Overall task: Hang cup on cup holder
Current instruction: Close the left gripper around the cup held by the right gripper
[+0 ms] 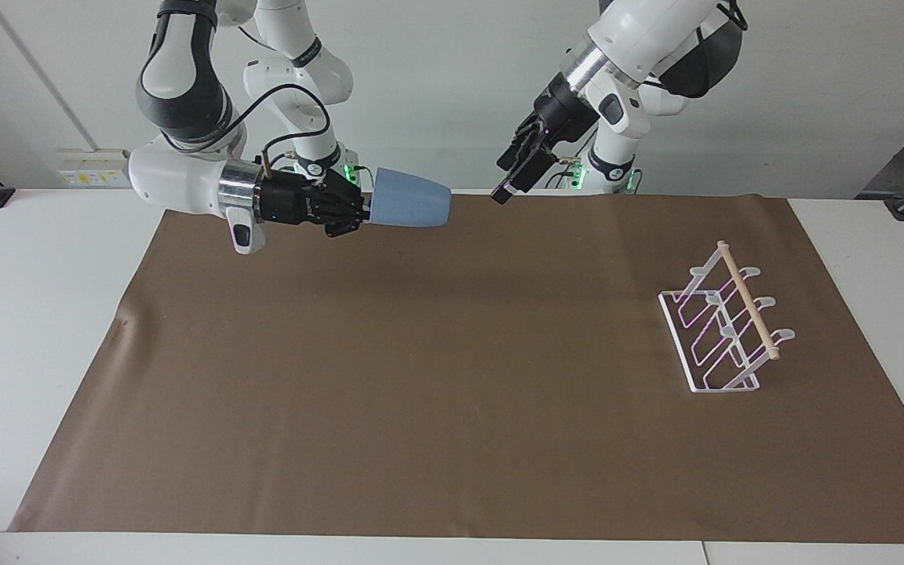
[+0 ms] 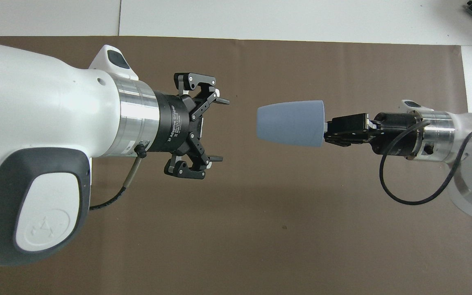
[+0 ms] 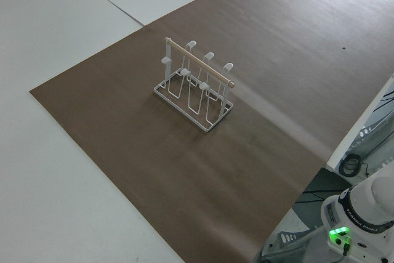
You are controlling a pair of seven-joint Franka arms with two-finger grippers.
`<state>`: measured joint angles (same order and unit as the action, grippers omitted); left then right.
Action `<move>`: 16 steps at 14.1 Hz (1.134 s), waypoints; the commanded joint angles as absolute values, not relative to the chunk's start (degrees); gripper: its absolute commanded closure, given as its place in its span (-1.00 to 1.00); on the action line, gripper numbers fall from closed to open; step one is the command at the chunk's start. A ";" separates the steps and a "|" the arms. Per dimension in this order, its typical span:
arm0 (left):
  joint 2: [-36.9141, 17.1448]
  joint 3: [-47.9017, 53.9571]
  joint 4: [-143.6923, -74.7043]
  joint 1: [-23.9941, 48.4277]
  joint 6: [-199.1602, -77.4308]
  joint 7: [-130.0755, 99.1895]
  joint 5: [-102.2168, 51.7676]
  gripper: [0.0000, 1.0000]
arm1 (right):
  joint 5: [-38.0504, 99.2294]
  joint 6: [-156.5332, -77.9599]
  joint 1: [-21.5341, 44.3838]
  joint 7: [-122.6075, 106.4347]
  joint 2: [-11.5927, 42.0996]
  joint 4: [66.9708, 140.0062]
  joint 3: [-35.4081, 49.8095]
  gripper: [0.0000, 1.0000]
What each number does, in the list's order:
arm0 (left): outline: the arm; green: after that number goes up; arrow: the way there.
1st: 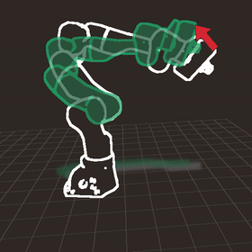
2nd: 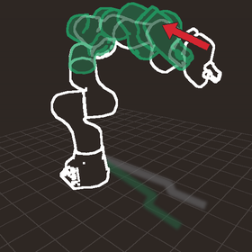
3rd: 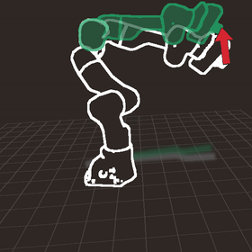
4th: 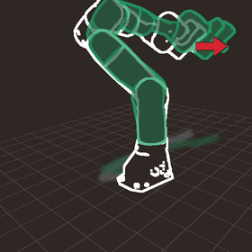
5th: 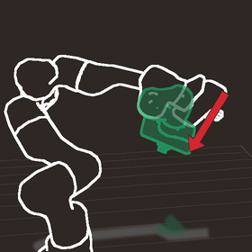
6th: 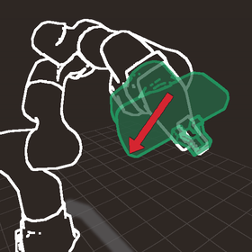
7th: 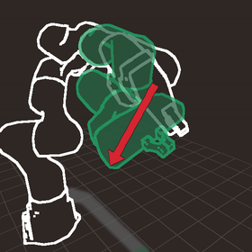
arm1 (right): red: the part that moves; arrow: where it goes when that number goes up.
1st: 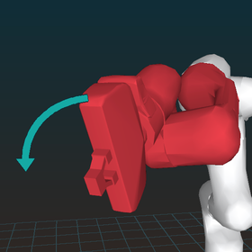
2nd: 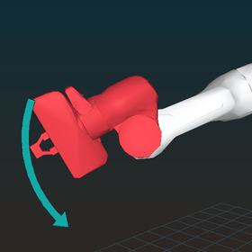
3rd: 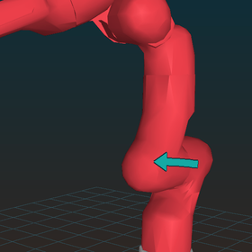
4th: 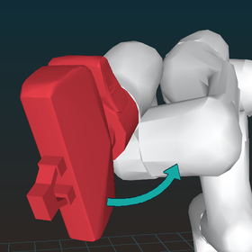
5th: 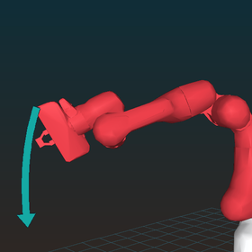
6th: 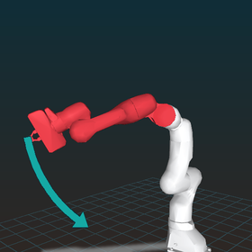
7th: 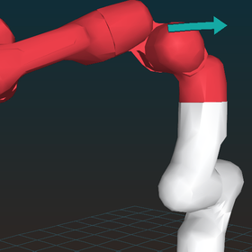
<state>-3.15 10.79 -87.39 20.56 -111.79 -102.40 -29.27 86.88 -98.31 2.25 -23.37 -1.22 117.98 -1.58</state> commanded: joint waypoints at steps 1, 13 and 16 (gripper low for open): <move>-4.65 10.02 -86.05 23.72 -114.07 -110.10 -30.32 -1.00 | 89.47 -98.70 2.46 -26.89 -3.78 121.55 -1.67 1.00; -9.23 10.37 -86.13 28.12 -123.04 -113.82 -35.69 -1.00 | 89.82 -99.23 2.64 -28.21 -3.87 121.82 -1.67 1.00; -9.23 10.37 -86.13 28.82 -123.93 -113.20 -34.28 -1.00 | 90.79 -99.23 2.64 -28.21 -3.87 121.73 -1.67 1.00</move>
<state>-9.07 11.02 -87.11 27.46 -123.16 -113.21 -34.86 88.64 -98.47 2.51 -26.12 -2.40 120.02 -1.63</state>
